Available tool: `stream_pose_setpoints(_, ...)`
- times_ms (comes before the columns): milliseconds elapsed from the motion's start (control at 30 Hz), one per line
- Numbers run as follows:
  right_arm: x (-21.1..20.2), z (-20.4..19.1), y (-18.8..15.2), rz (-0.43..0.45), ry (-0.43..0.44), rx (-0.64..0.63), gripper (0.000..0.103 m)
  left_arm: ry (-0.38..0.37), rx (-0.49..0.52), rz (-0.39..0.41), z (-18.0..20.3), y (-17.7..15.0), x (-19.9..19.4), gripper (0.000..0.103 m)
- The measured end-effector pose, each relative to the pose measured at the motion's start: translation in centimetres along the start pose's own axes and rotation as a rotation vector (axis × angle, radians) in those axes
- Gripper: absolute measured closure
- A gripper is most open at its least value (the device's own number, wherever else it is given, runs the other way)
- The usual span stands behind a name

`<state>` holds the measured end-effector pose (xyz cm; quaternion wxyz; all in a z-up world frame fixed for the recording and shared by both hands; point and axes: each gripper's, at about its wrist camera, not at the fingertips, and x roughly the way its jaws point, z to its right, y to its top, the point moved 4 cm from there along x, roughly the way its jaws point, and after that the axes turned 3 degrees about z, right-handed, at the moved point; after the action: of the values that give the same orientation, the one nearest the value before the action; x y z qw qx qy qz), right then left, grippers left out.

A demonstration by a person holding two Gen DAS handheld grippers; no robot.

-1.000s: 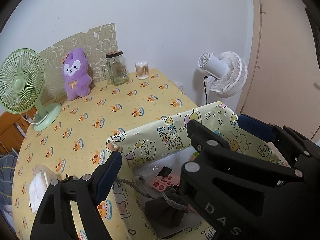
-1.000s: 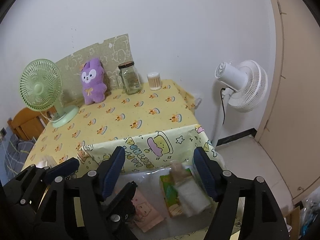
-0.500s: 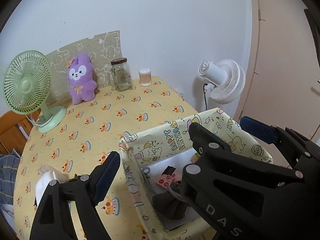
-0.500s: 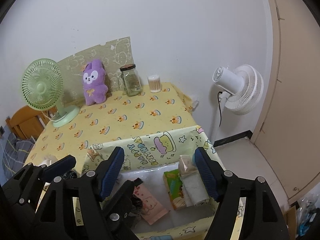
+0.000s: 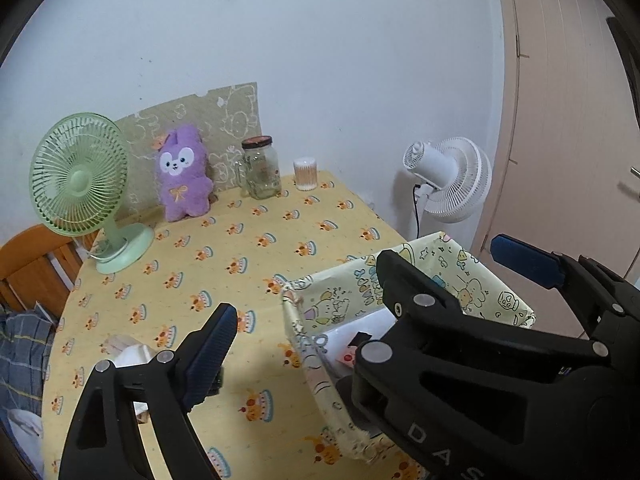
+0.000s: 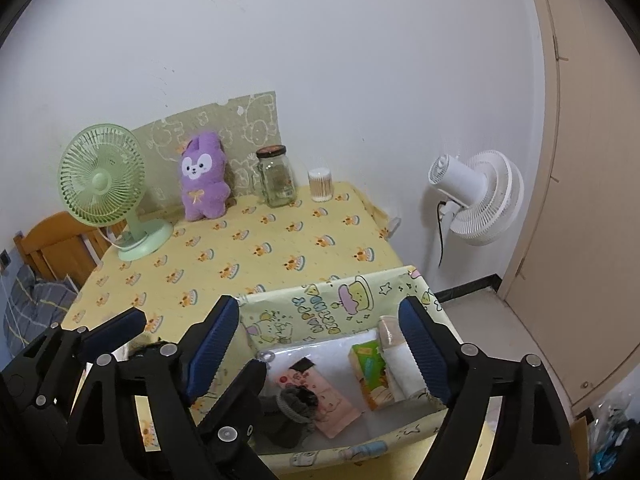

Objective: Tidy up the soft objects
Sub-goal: 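Lower the pouch and sock into the box and open both grippers, then withdraw both grippers from the box toward the white cloth and black bag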

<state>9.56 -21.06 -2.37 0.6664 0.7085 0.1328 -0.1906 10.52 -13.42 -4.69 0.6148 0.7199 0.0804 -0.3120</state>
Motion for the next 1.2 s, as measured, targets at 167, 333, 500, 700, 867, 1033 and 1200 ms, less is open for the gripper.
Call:
stream_pose_setpoints(167,-1.1,-1.1,0.3,0.005,0.007,-0.003,0.018,0.007,-0.012,0.020,-0.9,0.1,-1.4,0.012)
stream_pose_setpoints(333,-2.5,-2.2,0.8,0.032,-0.001,-0.020,0.017,0.018,-0.019,0.043,-1.8,0.2,-2.9,0.010)
stream_pose_setpoints(500,-3.8,-3.5,1.1,0.072,0.000,-0.026,0.008,0.033,-0.029,0.056,-3.0,0.1,-4.2,0.008)
stream_pose_setpoints(700,-4.8,-5.1,1.1,0.098,-0.003,-0.053,0.004,0.031,-0.036,0.059,-4.2,-0.5,-5.2,0.006)
stream_pose_setpoints(867,-5.3,-6.5,0.9,0.105,0.002,-0.062,0.002,0.051,-0.031,0.070,-5.3,-0.9,-6.1,0.005)
stream_pose_setpoints(1033,-5.6,-8.0,0.6,0.108,0.013,-0.079,0.001,0.068,-0.048,0.079,-6.8,-1.4,-6.6,0.003)
stream_pose_setpoints(1200,-5.7,-9.5,0.4,0.115,0.015,-0.089,0.000,0.079,-0.063,0.081,-8.2,-2.0,-7.1,0.003)
